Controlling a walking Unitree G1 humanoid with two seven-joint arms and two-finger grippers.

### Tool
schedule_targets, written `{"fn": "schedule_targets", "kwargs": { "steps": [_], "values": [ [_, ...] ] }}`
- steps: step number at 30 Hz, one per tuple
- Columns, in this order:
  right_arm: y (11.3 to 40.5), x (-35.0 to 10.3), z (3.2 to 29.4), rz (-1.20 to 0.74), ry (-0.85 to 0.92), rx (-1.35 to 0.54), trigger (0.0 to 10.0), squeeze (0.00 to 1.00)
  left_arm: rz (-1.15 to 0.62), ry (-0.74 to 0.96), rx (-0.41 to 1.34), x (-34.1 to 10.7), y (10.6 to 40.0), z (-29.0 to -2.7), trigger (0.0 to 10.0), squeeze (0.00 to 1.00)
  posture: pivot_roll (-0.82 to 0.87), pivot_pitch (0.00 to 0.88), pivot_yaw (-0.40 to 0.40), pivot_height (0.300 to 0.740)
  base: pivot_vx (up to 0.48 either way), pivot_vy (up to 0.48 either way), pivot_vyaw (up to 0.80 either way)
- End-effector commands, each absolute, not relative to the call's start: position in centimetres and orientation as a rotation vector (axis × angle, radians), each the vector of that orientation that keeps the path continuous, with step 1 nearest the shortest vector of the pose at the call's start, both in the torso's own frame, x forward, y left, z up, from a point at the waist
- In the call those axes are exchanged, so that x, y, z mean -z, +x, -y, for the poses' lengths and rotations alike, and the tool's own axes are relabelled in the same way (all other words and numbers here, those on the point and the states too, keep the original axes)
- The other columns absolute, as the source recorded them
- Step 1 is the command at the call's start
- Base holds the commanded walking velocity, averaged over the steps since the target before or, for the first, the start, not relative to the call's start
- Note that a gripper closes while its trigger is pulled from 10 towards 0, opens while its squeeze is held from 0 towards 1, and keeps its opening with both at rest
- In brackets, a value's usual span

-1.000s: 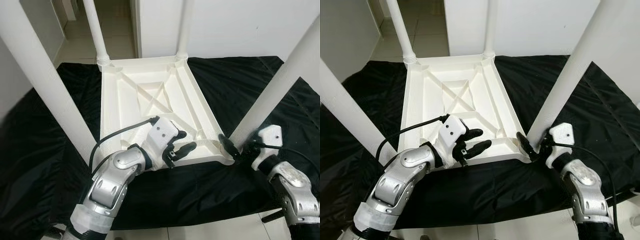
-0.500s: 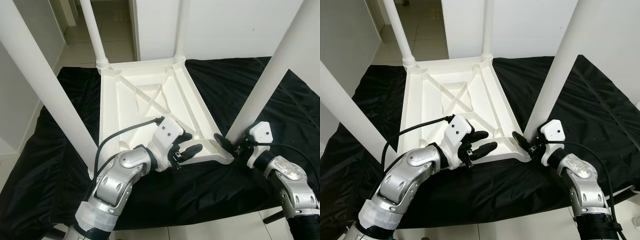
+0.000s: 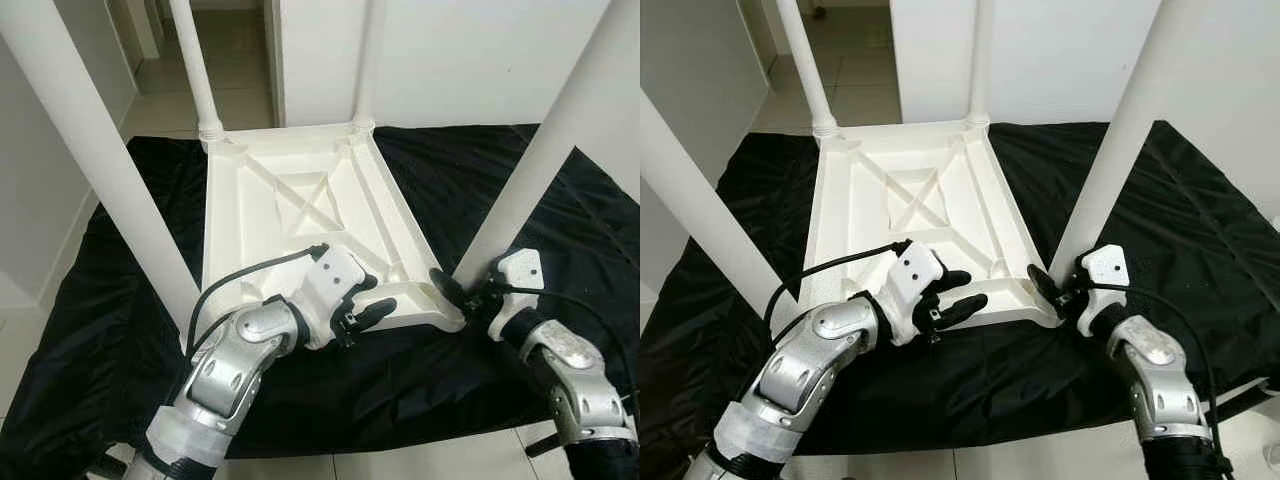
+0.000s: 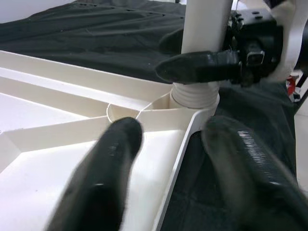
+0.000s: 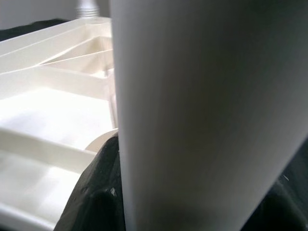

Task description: Building children table

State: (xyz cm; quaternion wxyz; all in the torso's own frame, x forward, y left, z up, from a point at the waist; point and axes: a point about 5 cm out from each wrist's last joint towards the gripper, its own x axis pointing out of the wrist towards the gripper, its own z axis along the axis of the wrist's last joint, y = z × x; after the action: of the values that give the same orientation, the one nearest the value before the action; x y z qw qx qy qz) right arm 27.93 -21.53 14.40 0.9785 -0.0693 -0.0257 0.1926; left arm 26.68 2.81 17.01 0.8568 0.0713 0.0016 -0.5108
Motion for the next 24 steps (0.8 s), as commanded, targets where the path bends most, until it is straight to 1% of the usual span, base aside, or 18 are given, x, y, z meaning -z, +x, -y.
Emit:
{"fn": "schedule_targets", "kwargs": {
  "steps": [1, 3, 5, 6, 9, 10, 12, 14, 15, 16, 17, 20, 24],
  "values": [
    [27.7, -13.2, 21.3, -0.007, -0.112, -0.348, 10.0, 0.00, -0.009, 0.149, 1.055, -16.8, 26.8, -2.9, 10.0, 1.00, -0.08, 0.000, 0.018, 0.740, 0.000, 0.000, 0.00],
    [27.5, -13.2, 21.0, 0.011, -0.068, -0.274, 10.0, 0.00, -0.022, 0.176, 1.043, -16.5, 26.8, -3.0, 10.0, 1.00, -0.08, 0.000, 0.020, 0.740, 0.000, 0.000, 0.00],
    [27.5, -13.2, 21.0, 0.011, -0.068, -0.274, 10.0, 0.00, -0.022, 0.176, 1.043, -16.5, 26.8, -3.0, 10.0, 1.00, -0.08, 0.000, 0.020, 0.740, 0.000, 0.000, 0.00],
    [27.2, -13.0, 20.7, 0.021, -0.032, -0.233, 10.0, 0.00, -0.022, 0.193, 1.037, -16.4, 26.9, -3.0, 10.0, 0.00, -0.09, 0.000, 0.023, 0.740, 0.000, 0.000, 0.00],
    [26.7, -12.8, 19.9, 0.025, -0.006, -0.173, 10.0, 0.00, -0.012, 0.215, 1.025, -16.4, 27.2, -3.1, 10.0, 0.00, -0.09, 0.000, 0.024, 0.740, 0.000, 0.000, 0.00],
    [26.5, -12.8, 19.4, 0.031, 0.009, -0.121, 10.0, 0.00, -0.006, 0.221, 1.019, -16.5, 27.3, -3.2, 10.0, 0.00, -0.09, 0.000, 0.024, 0.740, 0.000, 0.000, 0.00],
    [26.5, -12.8, 19.4, 0.031, 0.009, -0.121, 10.0, 0.00, -0.006, 0.221, 1.019, -16.5, 27.3, -3.2, 10.0, 0.00, -0.09, 0.000, 0.024, 0.740, 0.000, 0.000, 0.00],
    [26.4, -13.0, 18.7, 0.037, 0.032, -0.028, 10.0, 0.00, 0.002, 0.230, 1.011, -16.5, 27.4, -3.2, 10.0, 0.00, -0.10, 0.000, 0.023, 0.740, 0.000, 0.000, 0.00],
    [26.4, -13.0, 18.7, 0.037, 0.032, -0.028, 10.0, 0.00, 0.002, 0.230, 1.011, -16.5, 27.4, -3.2, 10.0, 0.00, -0.10, 0.000, 0.023, 0.740, 0.000, 0.000, 0.00],
    [26.4, -13.0, 18.3, 0.034, 0.056, 0.061, 10.0, 0.00, 0.010, 0.236, 1.004, -16.5, 27.3, -3.1, 10.0, 0.00, -0.09, 0.000, 0.017, 0.740, 0.000, 0.000, 0.00],
    [26.4, -13.0, 18.3, 0.034, 0.056, 0.061, 10.0, 0.00, 0.010, 0.236, 1.004, -16.5, 27.3, -3.1, 10.0, 0.00, -0.09, 0.000, 0.017, 0.740, 0.000, 0.000, 0.00],
    [26.4, -12.8, 17.3, 0.016, 0.103, 0.284, 10.0, 0.00, 0.023, 0.238, 0.985, -16.5, 27.4, -3.0, 10.0, 0.00, -0.09, 0.000, 0.003, 0.740, 0.000, 0.000, 0.00],
    [26.5, -12.7, 17.0, 0.010, 0.114, 0.311, 10.0, 0.00, 0.024, 0.238, 0.981, -16.6, 27.4, -3.0, 10.0, 0.00, -0.09, 0.000, 0.003, 0.740, 0.000, 0.000, 0.00]
  ]
}}
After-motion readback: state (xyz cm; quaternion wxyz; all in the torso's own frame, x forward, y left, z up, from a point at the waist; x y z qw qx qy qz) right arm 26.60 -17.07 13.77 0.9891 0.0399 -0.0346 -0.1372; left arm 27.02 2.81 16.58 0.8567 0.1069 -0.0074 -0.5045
